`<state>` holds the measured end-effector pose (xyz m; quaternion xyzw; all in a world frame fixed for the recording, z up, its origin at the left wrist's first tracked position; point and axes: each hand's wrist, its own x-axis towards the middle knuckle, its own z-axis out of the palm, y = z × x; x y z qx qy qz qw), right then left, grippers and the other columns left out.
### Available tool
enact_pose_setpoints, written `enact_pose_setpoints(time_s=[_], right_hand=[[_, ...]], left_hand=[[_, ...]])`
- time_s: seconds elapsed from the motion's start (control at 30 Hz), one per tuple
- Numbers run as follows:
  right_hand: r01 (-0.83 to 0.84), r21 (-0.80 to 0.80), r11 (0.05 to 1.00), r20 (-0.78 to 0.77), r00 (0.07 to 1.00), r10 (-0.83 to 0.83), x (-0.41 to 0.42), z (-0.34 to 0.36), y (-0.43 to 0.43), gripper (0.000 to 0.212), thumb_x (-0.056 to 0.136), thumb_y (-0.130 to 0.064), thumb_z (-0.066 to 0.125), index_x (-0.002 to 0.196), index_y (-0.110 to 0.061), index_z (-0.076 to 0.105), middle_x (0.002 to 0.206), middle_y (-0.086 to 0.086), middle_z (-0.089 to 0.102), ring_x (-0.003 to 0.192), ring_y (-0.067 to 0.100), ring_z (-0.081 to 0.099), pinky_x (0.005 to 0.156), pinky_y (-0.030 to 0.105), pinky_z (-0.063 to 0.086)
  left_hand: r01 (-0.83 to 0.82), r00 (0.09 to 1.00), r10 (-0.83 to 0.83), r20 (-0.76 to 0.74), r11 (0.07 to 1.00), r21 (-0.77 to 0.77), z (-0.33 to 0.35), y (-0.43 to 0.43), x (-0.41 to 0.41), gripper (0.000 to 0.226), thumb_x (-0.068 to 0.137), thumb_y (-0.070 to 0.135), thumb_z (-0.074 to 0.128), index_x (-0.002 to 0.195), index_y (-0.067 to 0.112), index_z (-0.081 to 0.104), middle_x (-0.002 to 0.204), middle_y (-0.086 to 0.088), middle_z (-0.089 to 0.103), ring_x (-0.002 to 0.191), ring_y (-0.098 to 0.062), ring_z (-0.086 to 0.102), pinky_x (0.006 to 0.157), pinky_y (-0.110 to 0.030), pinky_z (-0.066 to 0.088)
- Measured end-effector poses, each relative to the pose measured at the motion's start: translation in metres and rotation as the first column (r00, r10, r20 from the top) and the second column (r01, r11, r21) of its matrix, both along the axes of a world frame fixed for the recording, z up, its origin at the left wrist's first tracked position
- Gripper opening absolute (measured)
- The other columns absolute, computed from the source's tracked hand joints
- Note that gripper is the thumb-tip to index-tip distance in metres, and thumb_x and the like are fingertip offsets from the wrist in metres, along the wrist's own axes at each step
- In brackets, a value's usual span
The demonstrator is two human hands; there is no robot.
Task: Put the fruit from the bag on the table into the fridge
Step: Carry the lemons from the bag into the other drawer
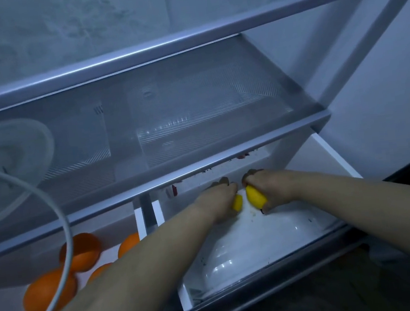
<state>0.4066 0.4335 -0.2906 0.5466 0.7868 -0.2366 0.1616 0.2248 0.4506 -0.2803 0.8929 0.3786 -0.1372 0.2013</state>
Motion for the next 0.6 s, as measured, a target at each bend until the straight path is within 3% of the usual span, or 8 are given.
enact_pose_setpoints(time_s=[0.33,0.6], right_hand=[[0.011,0.006,1.0,0.051,0.999,-0.011,-0.009,0.015,0.0,0.087,0.072,-0.042,0.076,0.143,-0.022,0.029,0.139,0.004,0.045,0.122,0.022,0.045,0.091,0.03,0.04],[-0.005,0.12,0.993,0.01,1.0,0.004,-0.03,0.08,-0.016,0.055,0.088,-0.045,0.056,0.135,-0.022,0.039,0.142,0.004,0.041,0.127,0.02,0.041,0.099,0.035,0.04]], left_hand=[[-0.029,0.999,0.029,-0.043,1.0,-0.003,0.007,-0.005,-0.002,0.052,0.085,0.035,0.062,0.129,0.015,0.042,0.125,-0.01,0.047,0.11,-0.028,0.051,0.084,-0.037,0.046],[-0.085,0.993,0.076,0.092,0.992,0.096,0.052,-0.023,-0.015,0.057,0.091,0.042,0.052,0.142,0.023,0.034,0.139,-0.004,0.039,0.125,-0.025,0.044,0.093,-0.04,0.042]])
